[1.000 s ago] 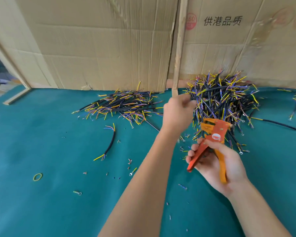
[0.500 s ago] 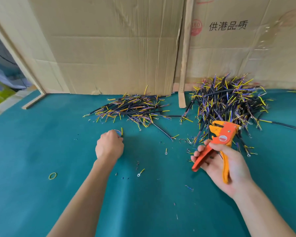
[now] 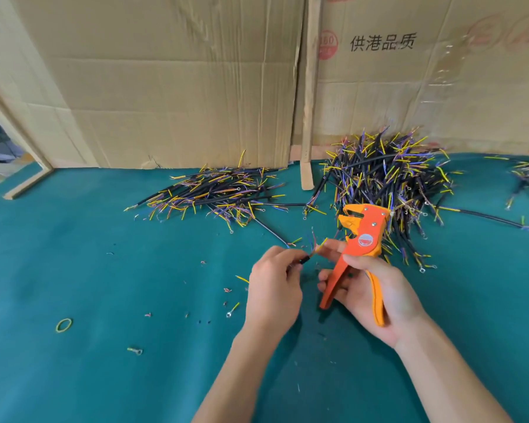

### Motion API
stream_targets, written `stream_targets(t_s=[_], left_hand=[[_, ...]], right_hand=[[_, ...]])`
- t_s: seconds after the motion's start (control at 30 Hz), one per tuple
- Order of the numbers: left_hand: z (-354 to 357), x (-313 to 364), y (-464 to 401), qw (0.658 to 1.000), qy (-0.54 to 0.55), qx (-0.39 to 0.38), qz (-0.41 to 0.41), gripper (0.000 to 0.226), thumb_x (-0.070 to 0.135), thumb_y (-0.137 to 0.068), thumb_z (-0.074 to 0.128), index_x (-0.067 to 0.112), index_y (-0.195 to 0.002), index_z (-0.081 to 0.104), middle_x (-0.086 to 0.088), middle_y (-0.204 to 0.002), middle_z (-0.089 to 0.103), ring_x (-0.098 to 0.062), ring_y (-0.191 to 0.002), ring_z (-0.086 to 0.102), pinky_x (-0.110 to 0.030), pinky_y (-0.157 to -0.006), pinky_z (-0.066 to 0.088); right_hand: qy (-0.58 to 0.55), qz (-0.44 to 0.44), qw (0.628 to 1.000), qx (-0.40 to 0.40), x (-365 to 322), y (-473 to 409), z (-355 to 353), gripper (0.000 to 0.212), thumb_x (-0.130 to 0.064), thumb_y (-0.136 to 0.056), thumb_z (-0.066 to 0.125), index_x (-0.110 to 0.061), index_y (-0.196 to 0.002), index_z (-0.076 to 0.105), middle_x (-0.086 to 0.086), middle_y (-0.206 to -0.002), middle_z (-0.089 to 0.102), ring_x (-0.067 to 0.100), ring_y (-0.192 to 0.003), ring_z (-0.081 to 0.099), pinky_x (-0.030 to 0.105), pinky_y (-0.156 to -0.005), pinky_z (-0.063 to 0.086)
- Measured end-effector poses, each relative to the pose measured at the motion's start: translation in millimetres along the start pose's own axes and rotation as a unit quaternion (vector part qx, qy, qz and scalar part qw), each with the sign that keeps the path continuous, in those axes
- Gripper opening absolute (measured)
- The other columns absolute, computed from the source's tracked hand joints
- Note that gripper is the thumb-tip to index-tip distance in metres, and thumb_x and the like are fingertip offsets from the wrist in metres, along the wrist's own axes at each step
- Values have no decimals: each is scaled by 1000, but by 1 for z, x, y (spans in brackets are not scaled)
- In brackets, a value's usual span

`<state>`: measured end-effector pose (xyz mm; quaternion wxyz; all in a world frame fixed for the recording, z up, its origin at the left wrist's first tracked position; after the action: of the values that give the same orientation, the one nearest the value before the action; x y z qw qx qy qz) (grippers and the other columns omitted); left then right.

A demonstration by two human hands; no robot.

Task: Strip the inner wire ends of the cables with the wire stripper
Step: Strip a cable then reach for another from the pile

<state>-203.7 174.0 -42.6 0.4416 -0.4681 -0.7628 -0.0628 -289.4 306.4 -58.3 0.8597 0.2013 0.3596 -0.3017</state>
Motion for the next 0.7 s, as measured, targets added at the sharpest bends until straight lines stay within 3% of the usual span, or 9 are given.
stream_targets(t_s=[0.2,0.43,0.57,0.7], left_hand=[[18,-3,5,1000,-2,22,-10,29,8,-93,60,25,-109,77,5,-92,63,-14,-84,60,-26,-75,46],[24,1,-7,996,8,13,-88,17,36,-97,60,35,-108,73,4,-89,54,-14,-80,52,-28,-71,36],[24,4,-8,992,51,37,-108,12,32,-94,62,33,-97,74,8,-84,59,-12,-79,54,-30,-71,40],[24,6,-8,986,97,50,-123,12,25,-92,63,33,-93,72,9,-83,69,-24,-79,64,-44,-84,51]], right_hand=[[13,-22,1000,-4,-4,-1,-5,56,-14,-78,67,3,-130,60,22,-120,66,35,-81,63,46,-76,58],[54,-32,998,12,-4,-2,-5,45,-11,-78,64,1,-121,63,22,-116,68,36,-83,67,45,-74,59],[88,-25,996,24,-3,-3,-5,45,-12,-77,65,2,-120,64,21,-115,70,38,-85,67,51,-81,58],[97,-15,995,19,-3,-2,-3,44,-13,-77,65,1,-119,66,19,-116,72,37,-83,68,48,-77,60]])
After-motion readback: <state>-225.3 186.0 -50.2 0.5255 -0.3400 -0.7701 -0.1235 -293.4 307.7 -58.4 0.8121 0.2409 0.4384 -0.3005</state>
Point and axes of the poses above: each hand's wrist, its own y-axis away from the middle knuckle, its own z-axis out of the palm, x = y × z, the point moved 4 cm from there along -y, towards the middle knuckle
